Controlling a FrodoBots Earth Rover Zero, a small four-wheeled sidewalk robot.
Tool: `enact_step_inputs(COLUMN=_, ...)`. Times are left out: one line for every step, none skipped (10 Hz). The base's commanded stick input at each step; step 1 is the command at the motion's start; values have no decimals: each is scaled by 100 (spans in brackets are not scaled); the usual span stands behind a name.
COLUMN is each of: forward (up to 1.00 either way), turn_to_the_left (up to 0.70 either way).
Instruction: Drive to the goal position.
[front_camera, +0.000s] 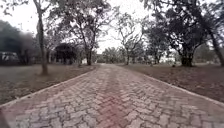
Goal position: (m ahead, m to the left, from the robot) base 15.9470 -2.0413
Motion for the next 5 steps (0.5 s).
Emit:
enact_step_inputs(forward=70, turn_to_the_left=2)
enact_step_inputs(forward=70, turn_to_the_left=2)
enact_step_inputs(forward=70, turn_to_the_left=2)
enact_step_inputs(forward=70, turn_to_the_left=2)
enact_step_inputs(forward=70, turn_to_the_left=1)
